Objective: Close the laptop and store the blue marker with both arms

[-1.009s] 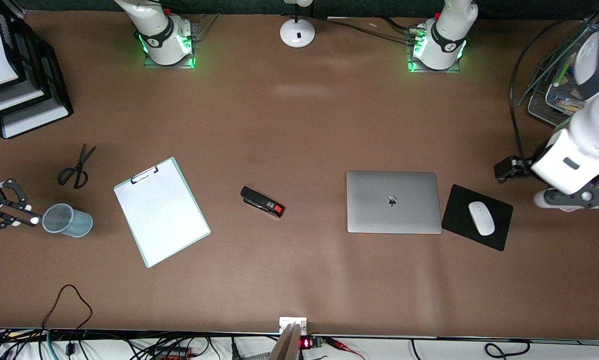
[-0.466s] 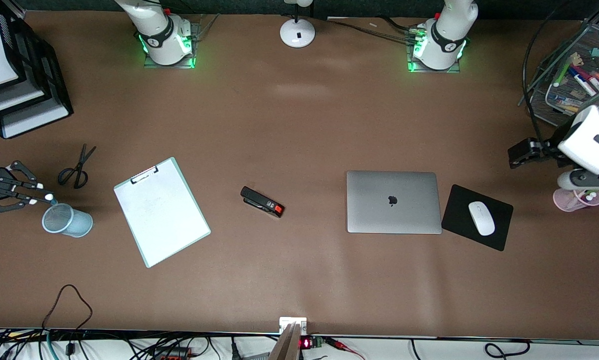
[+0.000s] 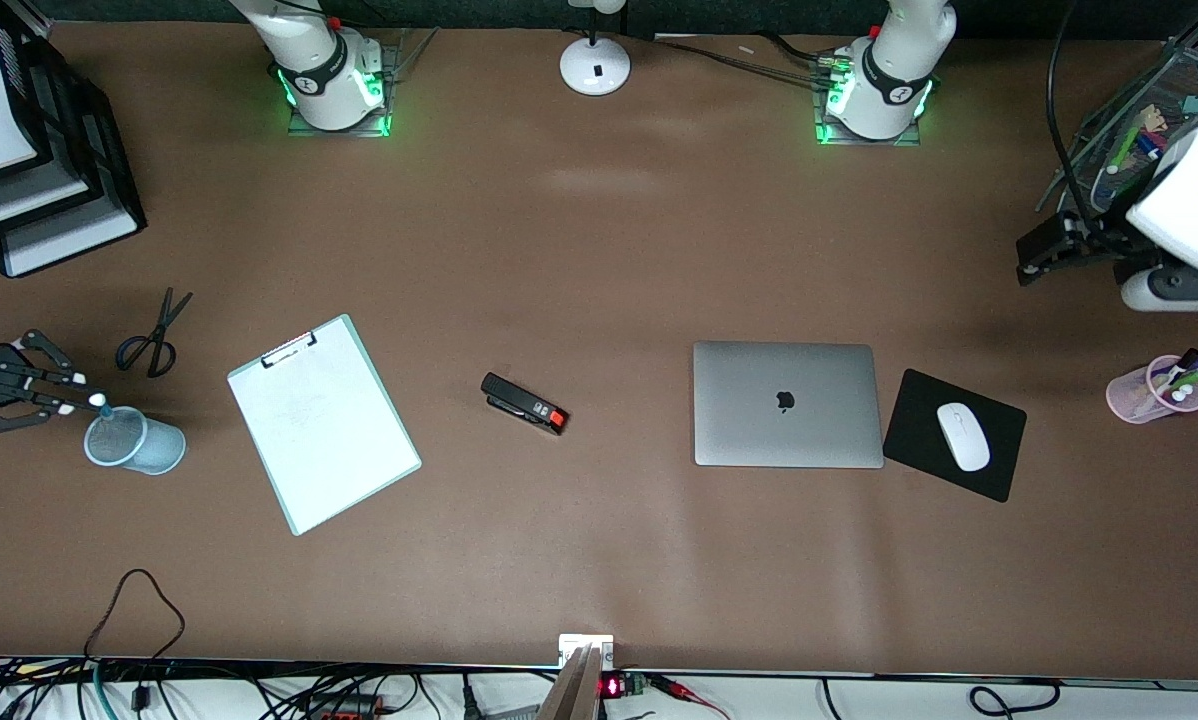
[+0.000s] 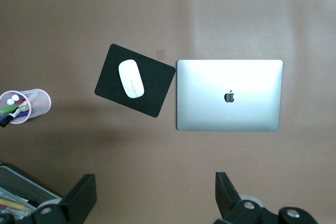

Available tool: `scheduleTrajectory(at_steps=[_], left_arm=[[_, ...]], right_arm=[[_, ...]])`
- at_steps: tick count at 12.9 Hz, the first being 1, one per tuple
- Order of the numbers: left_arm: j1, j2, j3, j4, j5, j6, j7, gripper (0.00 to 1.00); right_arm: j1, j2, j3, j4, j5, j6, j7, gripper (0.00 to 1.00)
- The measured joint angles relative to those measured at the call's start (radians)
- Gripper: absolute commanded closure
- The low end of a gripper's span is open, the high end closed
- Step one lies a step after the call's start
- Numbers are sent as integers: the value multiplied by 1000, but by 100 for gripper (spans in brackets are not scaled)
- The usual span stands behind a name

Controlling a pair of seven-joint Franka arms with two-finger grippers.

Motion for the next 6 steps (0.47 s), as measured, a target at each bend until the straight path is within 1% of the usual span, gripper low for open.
scheduleTrajectory(at_steps=[3,6], left_arm=[[17,-42,0,-38,-36,0,48,0],[45,-61,0,-57,-46,1,119,0]], right_arm=[[-2,42,0,24,0,10,-16,91],[-6,56,0,28,0,27,-17,91]])
